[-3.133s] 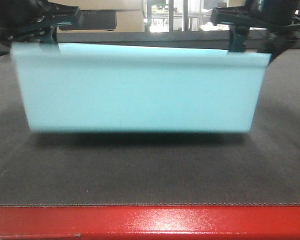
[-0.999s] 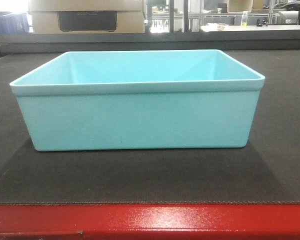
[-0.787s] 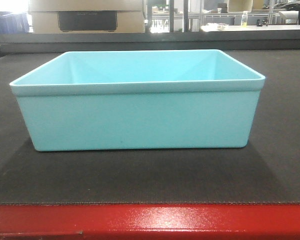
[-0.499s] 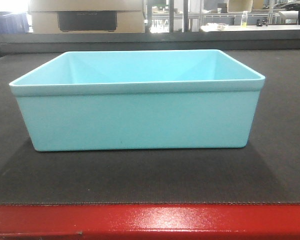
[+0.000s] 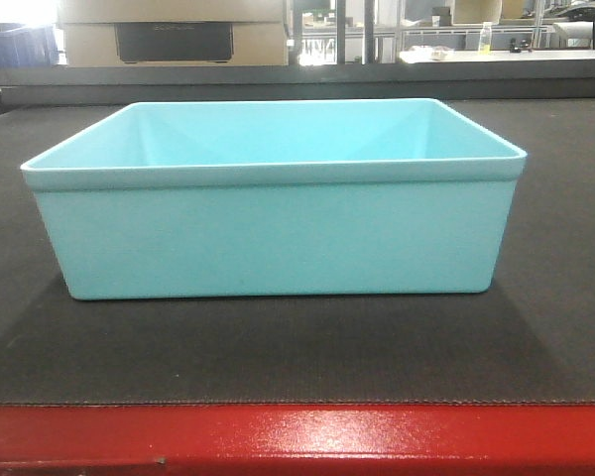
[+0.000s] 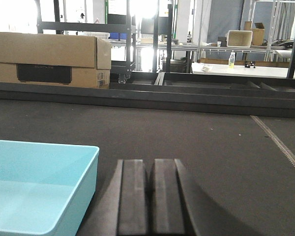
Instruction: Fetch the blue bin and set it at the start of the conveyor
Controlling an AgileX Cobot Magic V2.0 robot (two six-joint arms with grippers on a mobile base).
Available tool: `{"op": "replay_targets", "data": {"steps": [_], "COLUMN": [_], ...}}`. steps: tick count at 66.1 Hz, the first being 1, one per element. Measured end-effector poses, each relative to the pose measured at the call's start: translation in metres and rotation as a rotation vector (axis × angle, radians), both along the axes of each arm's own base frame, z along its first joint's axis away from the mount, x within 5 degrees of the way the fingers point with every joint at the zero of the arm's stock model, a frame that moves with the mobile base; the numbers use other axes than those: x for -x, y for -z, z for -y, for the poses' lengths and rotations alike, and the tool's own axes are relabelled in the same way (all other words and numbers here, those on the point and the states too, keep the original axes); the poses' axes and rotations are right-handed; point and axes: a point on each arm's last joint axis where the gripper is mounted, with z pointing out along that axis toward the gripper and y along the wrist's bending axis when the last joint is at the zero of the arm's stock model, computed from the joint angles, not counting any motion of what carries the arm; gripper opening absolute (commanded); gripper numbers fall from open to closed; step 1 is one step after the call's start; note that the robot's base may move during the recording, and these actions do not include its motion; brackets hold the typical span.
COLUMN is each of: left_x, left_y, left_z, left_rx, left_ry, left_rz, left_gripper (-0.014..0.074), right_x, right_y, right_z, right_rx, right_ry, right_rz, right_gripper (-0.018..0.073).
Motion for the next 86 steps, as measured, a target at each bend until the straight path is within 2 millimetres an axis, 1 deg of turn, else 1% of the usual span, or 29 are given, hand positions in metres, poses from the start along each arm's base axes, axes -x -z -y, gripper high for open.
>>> {"op": "replay_targets", "data": {"steps": [9,18,21,24,32,50,86], "left_x": [-0.012,-0.026,-0.029,-0.030,-0.031,-0.031,-0.031], "left_y": [0.026,0.065,0.077,0.084,0.086,0.078,0.078], "left_z": [0.000,0.001,0.002,0.002,0.002,0.003,0.003], "left_rx": [-0.005,-0.007,-0.006,-0.003,-0.002,-0.009,-0.011], "left_ry": [-0.021,-0.001,0.006,0.010,0.014,0.026,0.027], "left_rz": [-0.022,-0.026,-0.024,-0.026,-0.015,0.075,0.081], "left_gripper": [-0.0111,-0.0111,-0.0111,-0.0111,-0.0111,-0.0111,-0.0111], "right_x": [0.000,0.000,0.000,0.000,0.000,0.000,0.000], "right_y": [0.000,0.000,0.000,0.000,0.000,0.000,0.000], "right_z": [0.000,0.000,0.000,0.000,0.000,0.000,0.000], "right_rx": [0.000,0.000,0.000,0.000,0.000,0.000,0.000], "right_ry": [0.000,0.000,0.000,0.000,0.000,0.000,0.000], "right_rz": [0.000,0.000,0.000,0.000,0.002,0.002,0.002], "right_gripper": [-0.0162,-0.0162,-0.0162,-0.0162,-0.0162,-0.0162,-0.0162]}}
